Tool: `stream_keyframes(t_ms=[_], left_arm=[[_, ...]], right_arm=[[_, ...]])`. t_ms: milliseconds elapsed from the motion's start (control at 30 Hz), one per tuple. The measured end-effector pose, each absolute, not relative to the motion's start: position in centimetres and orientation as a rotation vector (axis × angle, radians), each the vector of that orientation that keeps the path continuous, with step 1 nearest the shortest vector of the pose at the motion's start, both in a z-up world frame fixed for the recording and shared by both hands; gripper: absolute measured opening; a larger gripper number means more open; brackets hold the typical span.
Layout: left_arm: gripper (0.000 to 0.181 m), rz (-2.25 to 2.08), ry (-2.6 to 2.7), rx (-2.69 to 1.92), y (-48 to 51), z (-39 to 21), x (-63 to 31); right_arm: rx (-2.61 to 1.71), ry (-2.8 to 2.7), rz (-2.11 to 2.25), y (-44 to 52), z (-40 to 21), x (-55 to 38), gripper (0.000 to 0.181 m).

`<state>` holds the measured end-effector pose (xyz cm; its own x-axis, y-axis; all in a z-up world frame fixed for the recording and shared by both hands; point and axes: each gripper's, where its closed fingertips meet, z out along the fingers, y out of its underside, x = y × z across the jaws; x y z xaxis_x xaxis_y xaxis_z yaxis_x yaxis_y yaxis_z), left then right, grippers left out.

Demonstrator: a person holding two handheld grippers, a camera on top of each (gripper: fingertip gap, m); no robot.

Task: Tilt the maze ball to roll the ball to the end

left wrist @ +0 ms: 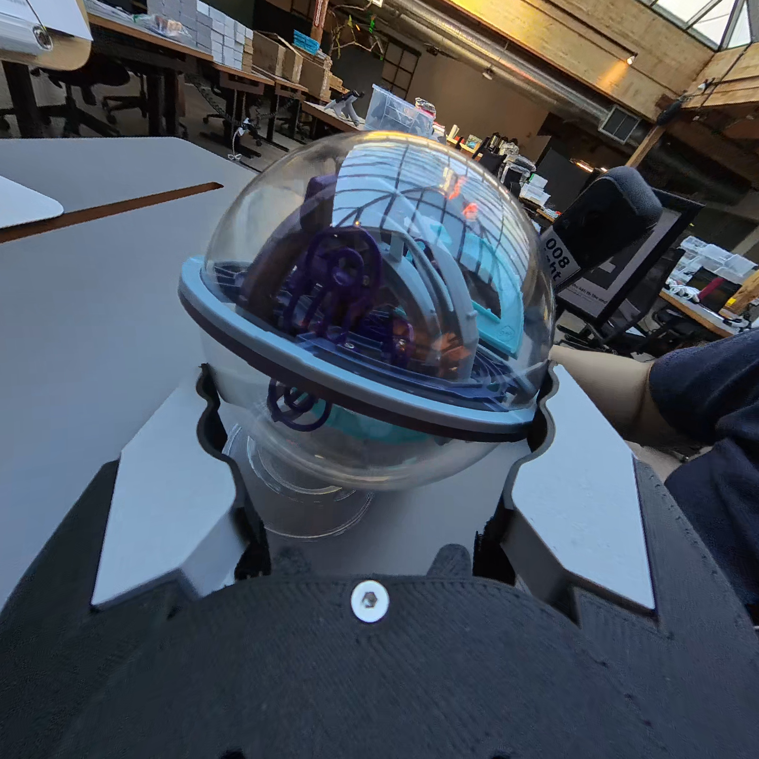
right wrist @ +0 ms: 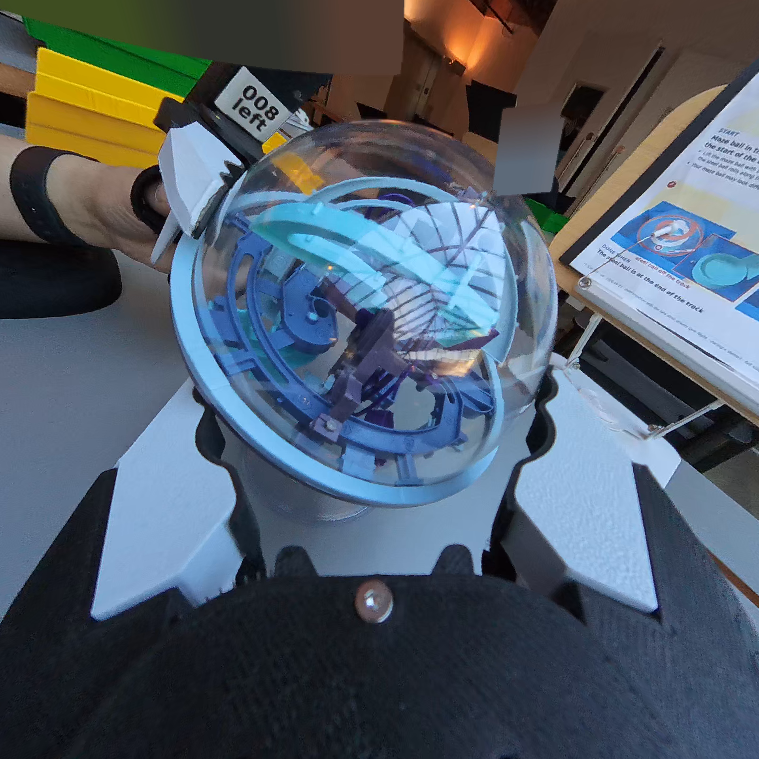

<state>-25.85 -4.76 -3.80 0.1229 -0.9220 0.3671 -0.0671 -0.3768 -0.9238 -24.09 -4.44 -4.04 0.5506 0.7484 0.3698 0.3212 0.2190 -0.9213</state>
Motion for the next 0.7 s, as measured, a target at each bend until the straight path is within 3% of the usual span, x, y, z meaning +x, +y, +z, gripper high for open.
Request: stream_keyframes(t_ms=[700], left_arm=[[0.149, -1.292, 0.866, -1.607, -5.1, -4.4, -24.6]], right_arm=[[-1.275, -1.184, 0.430, -4.5, -4.1, -23.0, 0.152]])
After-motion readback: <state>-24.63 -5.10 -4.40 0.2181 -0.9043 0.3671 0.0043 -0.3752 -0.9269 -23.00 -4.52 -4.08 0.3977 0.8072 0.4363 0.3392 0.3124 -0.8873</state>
